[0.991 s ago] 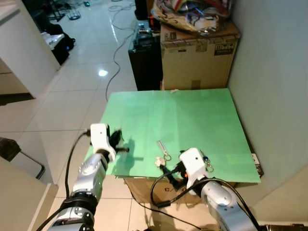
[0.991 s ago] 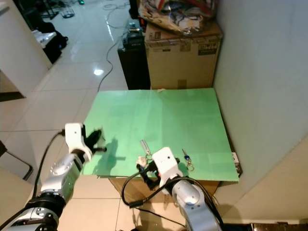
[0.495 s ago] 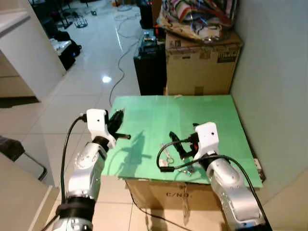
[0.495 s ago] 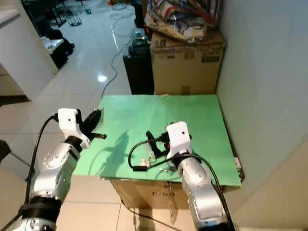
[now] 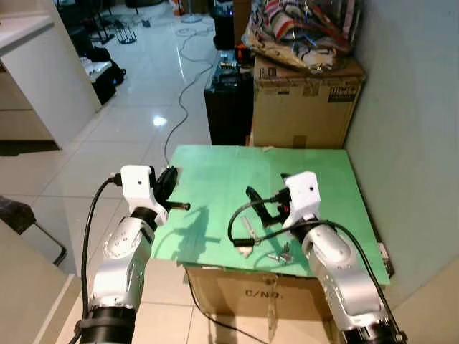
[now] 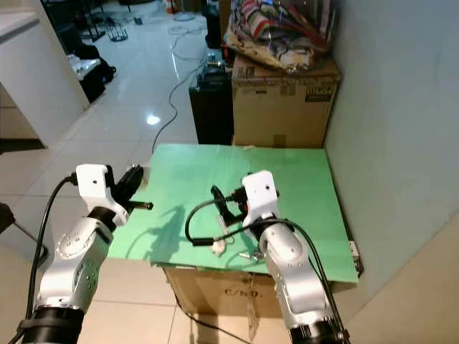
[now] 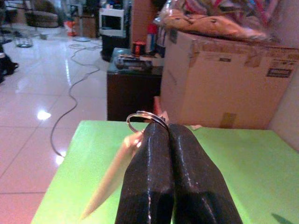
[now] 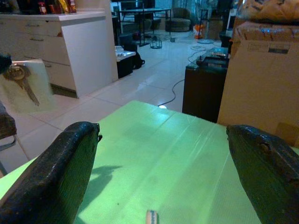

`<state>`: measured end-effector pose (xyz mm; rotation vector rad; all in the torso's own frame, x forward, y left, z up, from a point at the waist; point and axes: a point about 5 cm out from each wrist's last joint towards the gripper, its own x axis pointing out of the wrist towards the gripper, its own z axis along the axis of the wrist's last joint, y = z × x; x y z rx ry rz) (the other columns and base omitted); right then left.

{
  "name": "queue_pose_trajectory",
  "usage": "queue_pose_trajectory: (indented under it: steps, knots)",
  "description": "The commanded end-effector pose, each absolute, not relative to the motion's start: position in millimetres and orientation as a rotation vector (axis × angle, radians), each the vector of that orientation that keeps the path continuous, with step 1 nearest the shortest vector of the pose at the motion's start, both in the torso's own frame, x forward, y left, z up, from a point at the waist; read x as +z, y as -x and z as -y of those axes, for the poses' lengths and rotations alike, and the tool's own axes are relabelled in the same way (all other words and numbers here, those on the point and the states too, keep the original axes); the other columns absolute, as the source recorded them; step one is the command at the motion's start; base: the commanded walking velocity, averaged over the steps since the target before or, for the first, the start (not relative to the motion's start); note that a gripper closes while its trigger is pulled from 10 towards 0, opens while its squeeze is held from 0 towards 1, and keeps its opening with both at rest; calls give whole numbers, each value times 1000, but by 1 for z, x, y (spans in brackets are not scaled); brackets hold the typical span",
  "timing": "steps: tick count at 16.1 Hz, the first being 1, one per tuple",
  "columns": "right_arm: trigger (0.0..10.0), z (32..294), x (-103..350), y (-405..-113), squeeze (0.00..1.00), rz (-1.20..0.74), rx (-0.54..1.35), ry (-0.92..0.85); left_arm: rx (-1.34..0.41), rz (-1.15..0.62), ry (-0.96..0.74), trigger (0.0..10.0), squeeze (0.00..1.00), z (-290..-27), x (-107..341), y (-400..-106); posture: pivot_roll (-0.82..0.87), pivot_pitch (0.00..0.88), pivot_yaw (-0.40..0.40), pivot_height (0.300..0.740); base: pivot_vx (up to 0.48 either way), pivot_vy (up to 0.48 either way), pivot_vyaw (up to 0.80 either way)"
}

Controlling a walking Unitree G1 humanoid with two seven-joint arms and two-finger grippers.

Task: Hang keys on a hook

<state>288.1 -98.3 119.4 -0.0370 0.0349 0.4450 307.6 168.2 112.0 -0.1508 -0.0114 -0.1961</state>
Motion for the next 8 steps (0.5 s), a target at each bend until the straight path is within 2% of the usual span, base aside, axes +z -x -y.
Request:
queue_pose_trajectory:
  steps: [1,8]
  knots:
    - [10000,95,120,-290,0,-30,457,21,-170,6,122,10000,0,-173,113,-307,-200,0,118,740,0,0,0]
    - [10000,100,111,-287,0,-57,453,19,-170,-31,109,10000,0,-161,109,-313,-215,0,121,740,0,0,0]
